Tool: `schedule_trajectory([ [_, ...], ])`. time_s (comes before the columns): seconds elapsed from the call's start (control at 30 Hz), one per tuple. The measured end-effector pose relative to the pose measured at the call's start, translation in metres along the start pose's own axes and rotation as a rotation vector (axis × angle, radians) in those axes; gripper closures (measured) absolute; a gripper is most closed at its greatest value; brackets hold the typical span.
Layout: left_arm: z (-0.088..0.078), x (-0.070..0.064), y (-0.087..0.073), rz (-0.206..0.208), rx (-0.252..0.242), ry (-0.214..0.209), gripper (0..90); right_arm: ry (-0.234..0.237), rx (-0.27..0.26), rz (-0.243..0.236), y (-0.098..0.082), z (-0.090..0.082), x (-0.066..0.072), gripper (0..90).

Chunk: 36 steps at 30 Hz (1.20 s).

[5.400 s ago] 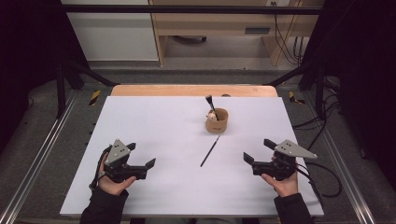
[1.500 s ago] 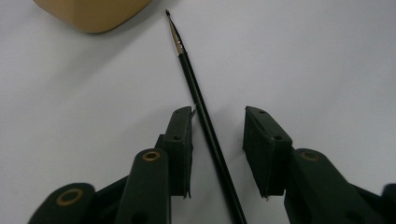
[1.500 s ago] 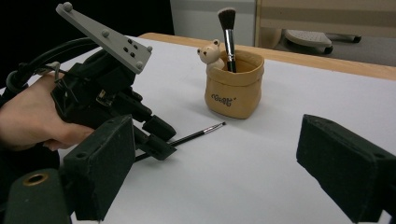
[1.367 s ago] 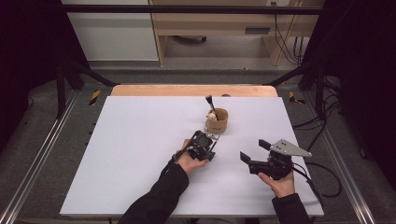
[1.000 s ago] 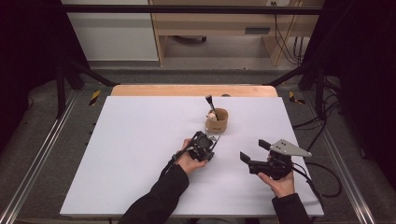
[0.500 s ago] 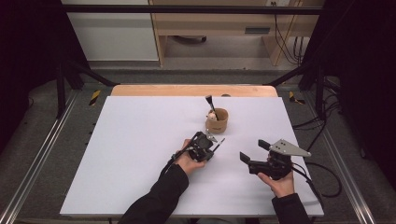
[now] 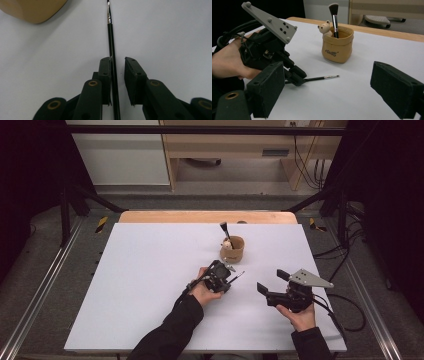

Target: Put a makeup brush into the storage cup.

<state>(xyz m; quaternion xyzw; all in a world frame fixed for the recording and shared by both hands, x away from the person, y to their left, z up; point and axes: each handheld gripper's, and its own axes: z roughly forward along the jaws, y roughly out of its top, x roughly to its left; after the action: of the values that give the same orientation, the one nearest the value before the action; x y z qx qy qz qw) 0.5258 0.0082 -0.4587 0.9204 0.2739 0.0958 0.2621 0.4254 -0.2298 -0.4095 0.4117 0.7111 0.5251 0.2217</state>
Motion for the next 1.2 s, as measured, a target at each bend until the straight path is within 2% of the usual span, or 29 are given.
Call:
schedule_trajectory([
  [0.23,0.0008,-0.0017,0.0029,0.005,0.022,0.003,74.3,0.000,0.001,0.000,0.0001,-0.0001,-0.0003,12.7],
  [0.43,0.0010,-0.0044,0.0042,0.012,0.032,0.005,79.2,0.000,-0.001,0.001,0.0003,-0.0003,-0.0005,12.7],
  [0.7,0.0011,-0.0053,0.0041,0.019,0.029,-0.004,84.9,0.000,-0.003,0.007,0.0006,0.0001,-0.0006,12.7],
  [1.07,0.0002,-0.0059,0.0034,0.030,0.021,-0.005,85.6,-0.002,-0.002,0.006,0.0006,-0.0004,-0.0008,12.8],
  [1.2,-0.0034,-0.0085,0.0036,0.052,0.013,0.004,85.6,-0.002,-0.005,0.004,0.0009,-0.0012,-0.0012,13.0],
])
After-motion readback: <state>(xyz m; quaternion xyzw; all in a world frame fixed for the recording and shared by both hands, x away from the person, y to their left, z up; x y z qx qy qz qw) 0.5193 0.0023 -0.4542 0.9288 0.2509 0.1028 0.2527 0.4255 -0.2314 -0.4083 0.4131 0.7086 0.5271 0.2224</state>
